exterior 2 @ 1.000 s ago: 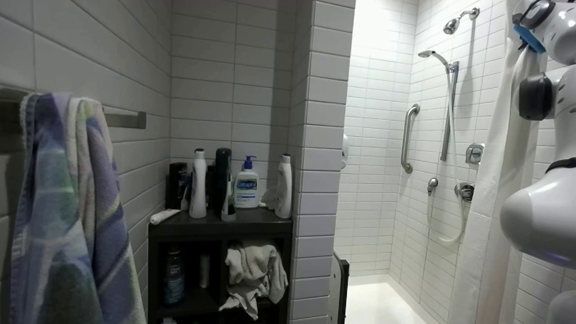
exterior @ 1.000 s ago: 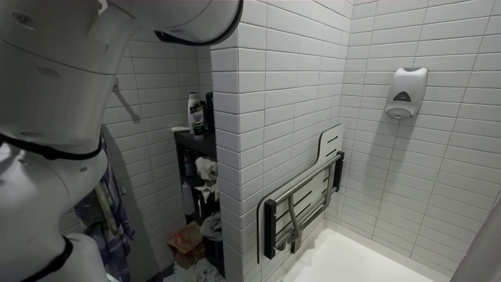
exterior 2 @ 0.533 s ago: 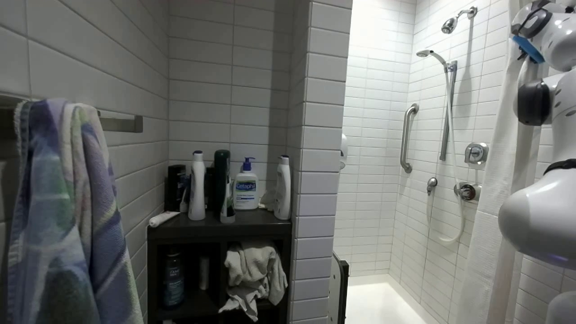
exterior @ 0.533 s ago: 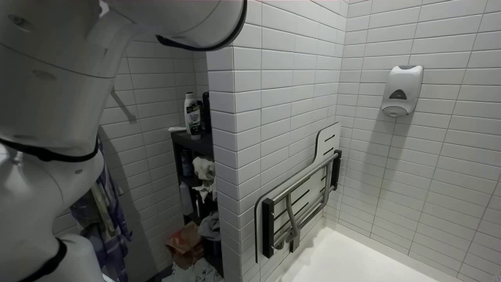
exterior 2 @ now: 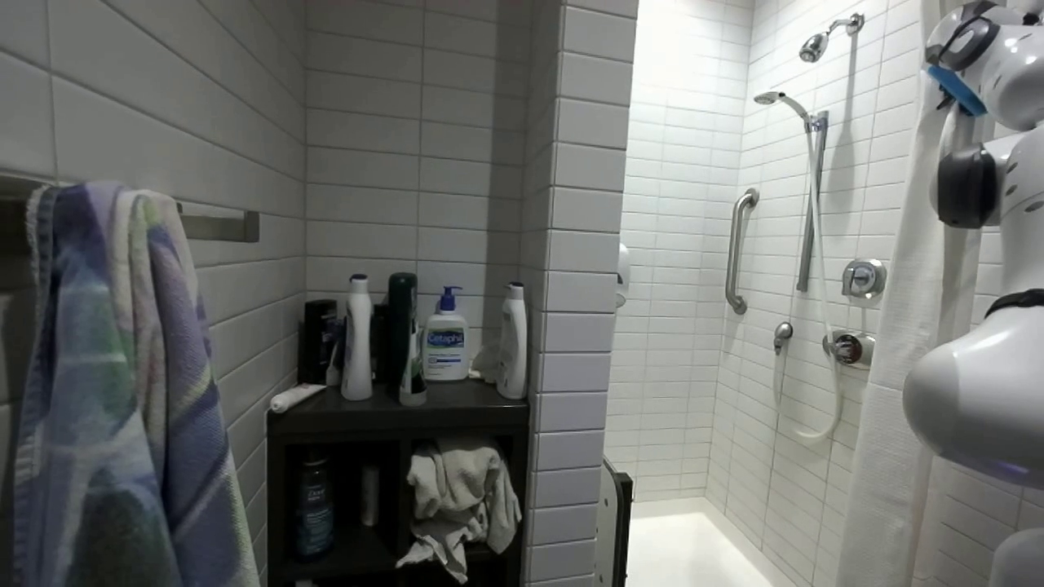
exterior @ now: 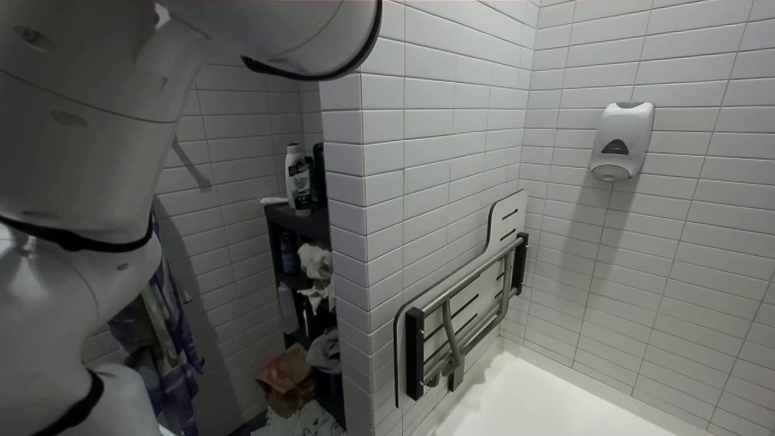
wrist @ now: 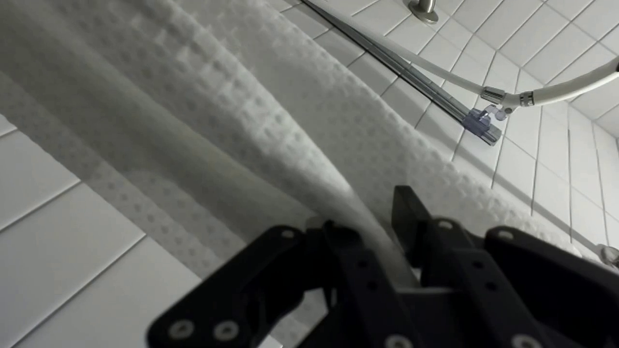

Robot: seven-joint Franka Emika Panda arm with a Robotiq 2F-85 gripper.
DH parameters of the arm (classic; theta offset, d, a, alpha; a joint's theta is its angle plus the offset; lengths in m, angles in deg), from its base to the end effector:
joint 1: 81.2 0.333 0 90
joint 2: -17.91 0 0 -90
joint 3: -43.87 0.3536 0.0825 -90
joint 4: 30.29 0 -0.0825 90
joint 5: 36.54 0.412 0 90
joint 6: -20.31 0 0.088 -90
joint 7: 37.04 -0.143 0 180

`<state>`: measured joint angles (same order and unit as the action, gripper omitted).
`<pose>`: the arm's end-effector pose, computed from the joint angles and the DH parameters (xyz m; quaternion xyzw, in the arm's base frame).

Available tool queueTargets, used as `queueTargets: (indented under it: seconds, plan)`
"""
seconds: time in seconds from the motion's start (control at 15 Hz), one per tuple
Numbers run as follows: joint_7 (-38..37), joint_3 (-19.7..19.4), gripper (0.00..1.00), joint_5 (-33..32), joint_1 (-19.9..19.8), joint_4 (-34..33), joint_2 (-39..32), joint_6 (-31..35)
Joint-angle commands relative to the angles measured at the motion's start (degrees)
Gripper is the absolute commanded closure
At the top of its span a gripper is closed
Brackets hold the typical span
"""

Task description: Slide the shower curtain to the right

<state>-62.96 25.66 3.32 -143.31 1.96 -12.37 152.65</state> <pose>0.2699 -0.6826 0.9069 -0.4889 0.6197 -0.6139 0.0085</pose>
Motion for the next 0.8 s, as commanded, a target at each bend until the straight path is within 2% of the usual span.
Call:
queueTargets:
  seconds: [0.0, 0.07, 0.4, 0.73]
  plan:
    - [-1.12, 6.73, 0.41, -3.47, -3.53, -2.14, 0.09, -3.0]
    - [0.45, 4.05, 0.36, -1.26, -1.22, 0.83, 1.39, -2.7]
    - [5.17, 5.86, 0.02, -0.6, -0.71, 1.64, 2.91, -8.12]
    - [17.04, 8.68, 0.0, 2.99, -3.04, 1.97, 6.85, -19.62]
